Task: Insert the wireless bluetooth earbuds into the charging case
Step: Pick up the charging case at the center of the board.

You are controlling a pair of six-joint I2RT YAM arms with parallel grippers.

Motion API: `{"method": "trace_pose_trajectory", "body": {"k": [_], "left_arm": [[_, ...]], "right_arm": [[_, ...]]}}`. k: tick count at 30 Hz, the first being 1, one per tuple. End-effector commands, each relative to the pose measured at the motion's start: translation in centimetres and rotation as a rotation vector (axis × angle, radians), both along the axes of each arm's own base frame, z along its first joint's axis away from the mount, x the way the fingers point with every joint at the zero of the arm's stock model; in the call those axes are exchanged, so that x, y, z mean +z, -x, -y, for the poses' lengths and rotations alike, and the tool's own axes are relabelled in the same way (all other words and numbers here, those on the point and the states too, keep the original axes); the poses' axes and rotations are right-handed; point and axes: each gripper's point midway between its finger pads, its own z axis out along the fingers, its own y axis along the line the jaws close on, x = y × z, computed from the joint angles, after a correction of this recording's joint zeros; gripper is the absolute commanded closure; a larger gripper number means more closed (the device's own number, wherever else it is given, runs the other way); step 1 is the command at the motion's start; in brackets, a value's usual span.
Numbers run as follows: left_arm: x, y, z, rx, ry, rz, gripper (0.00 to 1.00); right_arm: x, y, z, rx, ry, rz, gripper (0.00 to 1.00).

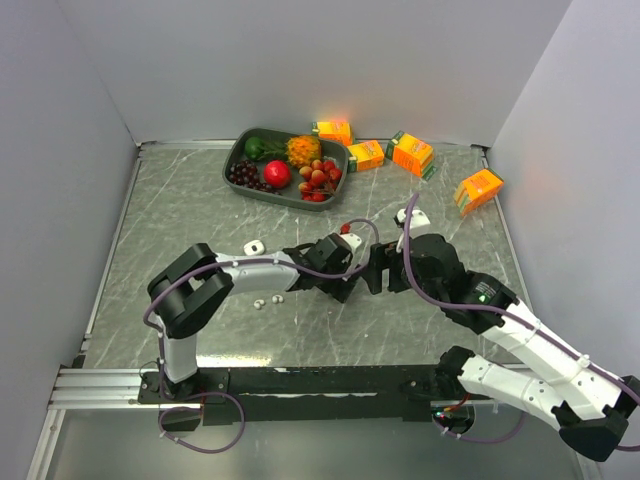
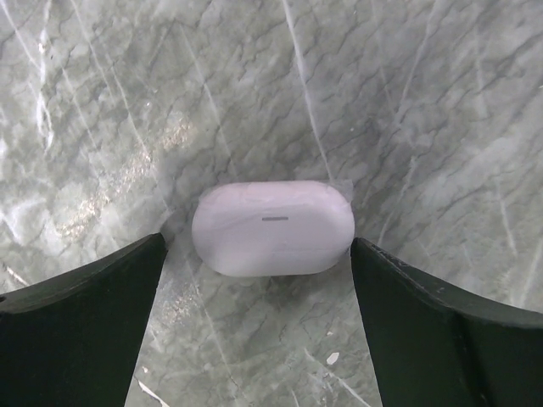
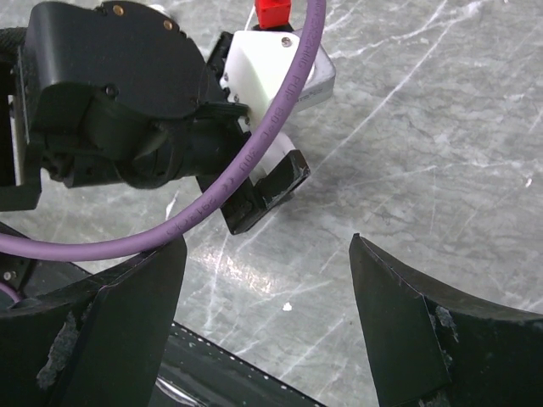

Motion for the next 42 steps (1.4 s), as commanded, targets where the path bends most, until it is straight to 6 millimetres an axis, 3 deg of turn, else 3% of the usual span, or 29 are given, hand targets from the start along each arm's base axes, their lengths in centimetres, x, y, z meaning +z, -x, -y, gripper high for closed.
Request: {"method": "trace_pose_trajectory", "body": {"k": [1, 13, 20, 28, 32, 39, 40, 42], "left_arm": [[-0.8, 0.7, 0.0, -0.01, -0.088, 0.051, 0.04], [-0.8, 0.6, 1.6, -0.019, -0.101, 0.057, 0.01], [-1.5, 1.5, 1.2, -0.019, -0.099, 0.025, 0.15], [-1.3, 1.8, 0.6, -0.009, -0.097, 0.02, 0.06], [-1.3, 1.9, 0.3, -0.001, -0.106, 0.021, 0.07], [-1.8, 2.4, -0.3, 0.0, -0.11, 0.004, 0.27], [-1.8, 2.5, -0.4, 0.002, -0.11, 0.001, 0.36], [-1.9, 2.6, -0.6, -0.001, -0.105, 0.0, 0.44]], "right_arm": [[2.2, -0.2, 0.4, -0.019, -0.031, 0.057, 0.15], [2.3, 0.2, 0.9, -0.03, -0.037, 0.063, 0.14], [2.4, 0.2, 1.1, -0.032, -0.034, 0.067, 0.14], [2.5, 0.2, 1.0, -0.032, -0.038, 0.066, 0.14], [2.4, 0.2, 1.0, -0.034, -0.038, 0.063, 0.14], [2.6, 0.2, 1.1, -0.036, -0.036, 0.068, 0.14], [2.7, 0.2, 1.2, -0.037, -0.036, 0.07, 0.14], [2.8, 0.2, 1.2, -0.036, -0.04, 0.073, 0.14]]}}
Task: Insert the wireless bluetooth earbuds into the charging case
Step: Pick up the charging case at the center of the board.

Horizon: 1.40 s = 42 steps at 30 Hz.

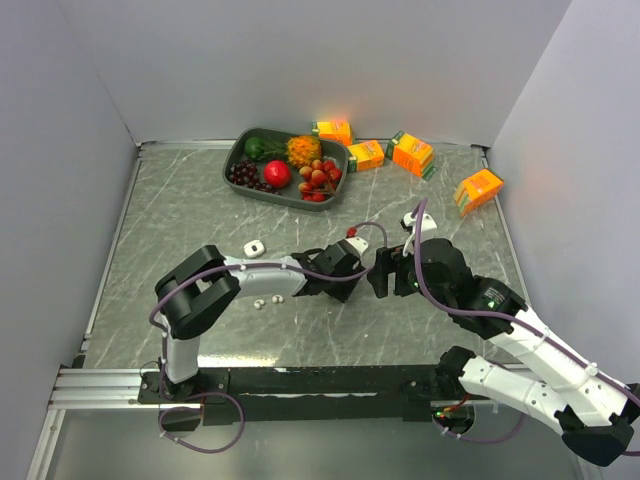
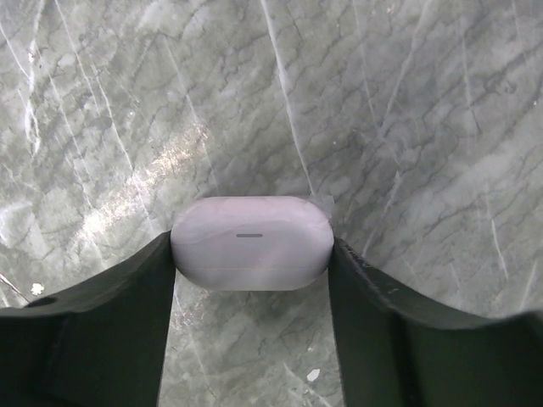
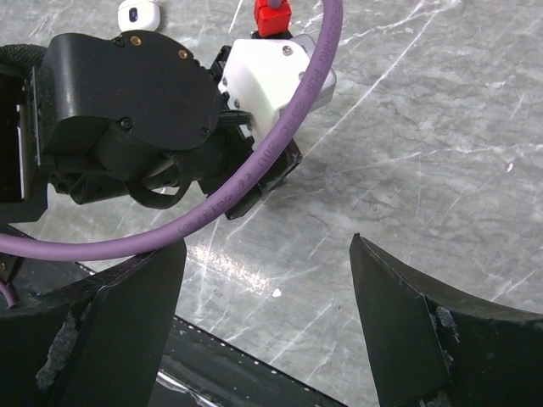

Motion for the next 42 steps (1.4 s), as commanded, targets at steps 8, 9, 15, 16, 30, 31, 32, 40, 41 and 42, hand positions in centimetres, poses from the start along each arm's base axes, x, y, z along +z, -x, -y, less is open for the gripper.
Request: {"method": "trace_pose_trajectory", "body": {"k": [8, 9, 15, 16, 30, 31, 32, 40, 41, 42], "left_arm": [[0.8, 2.5, -2.0, -0.036, 0.046, 0.023, 0.99], [1.3, 2.4, -2.1, -0.039, 0.075, 0.042, 0.99], [7.6, 3.4, -3.2, -0.034, 0.383, 0.217, 0.99], [11.2, 3.7, -3.3, -0.034, 0.493, 0.272, 0.99], [23.0, 12.3, -9.2, -0.394, 0.879, 0.813, 0.99], [23.4, 12.1, -9.4, -0.387, 0.868, 0.833, 0.99], [23.5, 12.1, -9.4, -0.392, 0.851, 0.846, 0.99], [24.3, 11.1, -9.4, -0.387, 0.706, 0.966, 0.99], [24.4, 11.1, -9.3, -0.392, 0.694, 0.978, 0.99], [24.5, 11.0, -9.4, -0.388, 0.691, 0.984, 0.99]], "right_arm": [[4.6, -0.4, -1.0, 0.006, -0.115, 0.073, 0.14], [5.1, -0.4, -1.5, 0.017, -0.133, 0.078, 0.14], [8.9, 0.0, -4.6, 0.116, -0.25, 0.056, 0.13], [9.7, 0.1, -4.9, 0.128, -0.272, 0.062, 0.12], [8.8, 2.6, -10.3, 0.396, -0.226, -0.051, 0.14], [8.9, 2.7, -10.5, 0.404, -0.216, -0.05, 0.15], [8.5, 3.0, -11.2, 0.422, -0.196, -0.068, 0.14], [10.5, 3.7, -13.6, 0.488, -0.217, -0.053, 0.14], [10.6, 3.7, -14.0, 0.495, -0.217, -0.056, 0.14], [10.3, 3.9, -14.1, 0.495, -0.208, -0.069, 0.14]]}}
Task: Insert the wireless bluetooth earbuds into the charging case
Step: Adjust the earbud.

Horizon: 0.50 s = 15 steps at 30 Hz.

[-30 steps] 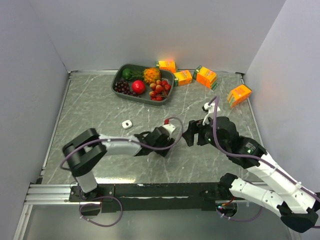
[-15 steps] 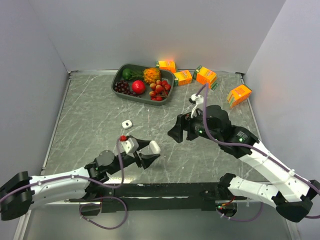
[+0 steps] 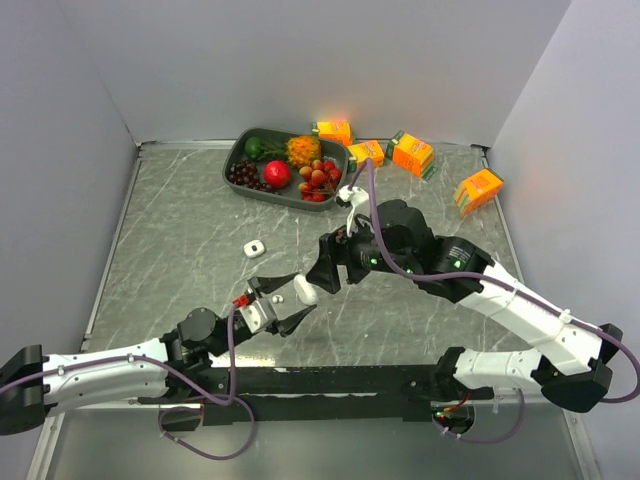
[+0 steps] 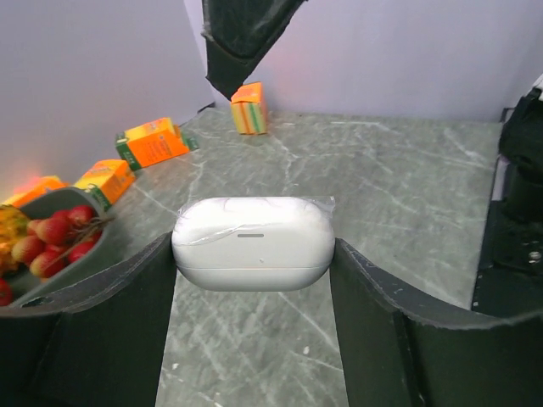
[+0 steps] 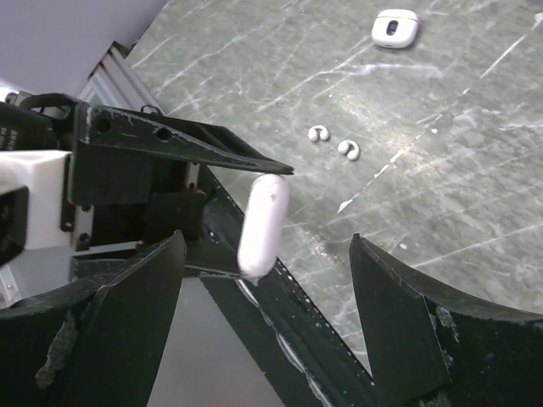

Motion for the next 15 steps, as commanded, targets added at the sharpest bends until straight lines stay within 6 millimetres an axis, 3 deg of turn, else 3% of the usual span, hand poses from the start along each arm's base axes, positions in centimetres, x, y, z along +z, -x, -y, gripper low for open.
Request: {"method": "trace_pose_trajectory", "body": {"k": [1, 5, 15], "left_arm": [[2.8, -0.9, -0.4, 0.075, 0.012, 0.096, 0.99], [3.6, -0.9, -0.8, 0.088, 0.034, 0.109, 0.99], [4.2, -0.7, -1.5, 0.092, 0.054, 0.12, 0.99]], "right_arm": [[1.8, 0.3, -1.0, 0.03, -0.025, 0.017, 0.14], [0.4, 0.3, -1.5, 0.033, 0.001, -0.016, 0.16], [-0.6, 0.2, -2.9, 0.06, 0.043, -0.031, 0.18]]}}
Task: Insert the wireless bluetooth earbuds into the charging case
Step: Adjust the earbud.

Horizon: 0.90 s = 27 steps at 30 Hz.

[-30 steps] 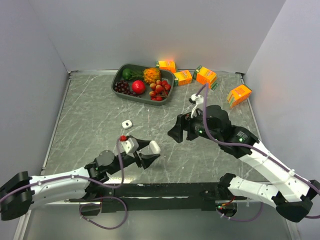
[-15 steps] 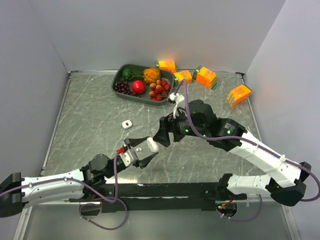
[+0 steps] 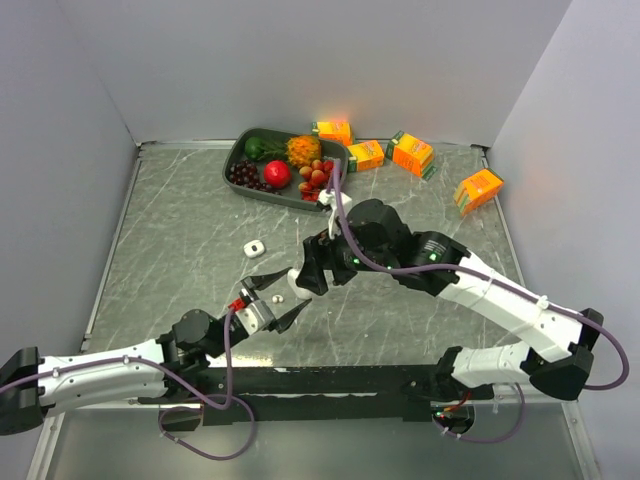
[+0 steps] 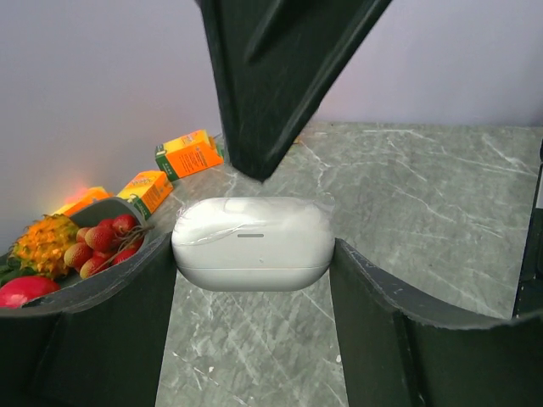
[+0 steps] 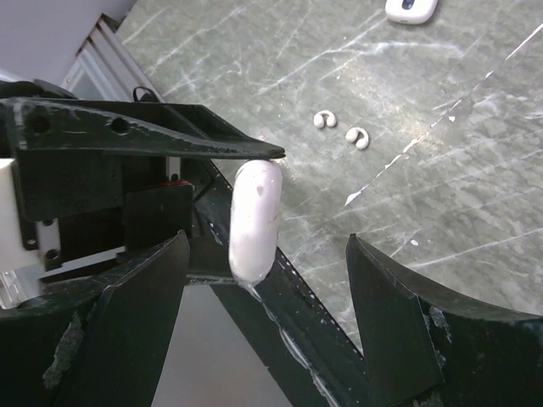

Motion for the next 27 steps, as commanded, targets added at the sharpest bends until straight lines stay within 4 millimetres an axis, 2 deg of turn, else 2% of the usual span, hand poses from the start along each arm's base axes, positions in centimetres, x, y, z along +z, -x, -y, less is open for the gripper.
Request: {"method": "trace_pose_trajectory", "body": {"k": [1, 9, 18, 27], "left_arm": [[3.0, 0.1, -0.5, 0.007, 0.07, 0.038, 0.99], [3.5, 0.3, -0.9, 0.006, 0.082, 0.042, 0.99], [3.5, 0.4, -1.0, 0.005, 0.087, 0.035, 0.99], [3.7, 0.4, -1.2, 0.009, 0.097, 0.036, 0.99]], "right_arm": [[0.8, 0.0, -1.2, 0.03, 0.0, 0.01, 0.18], [0.1, 0.0, -2.3, 0.052, 0.037, 0.0, 0.18], [-0.1, -0.3, -2.4, 0.04, 0.039, 0.0, 0.3], [0.0, 0.3, -3.2, 0.084, 0.019, -0.017, 0.39]]}}
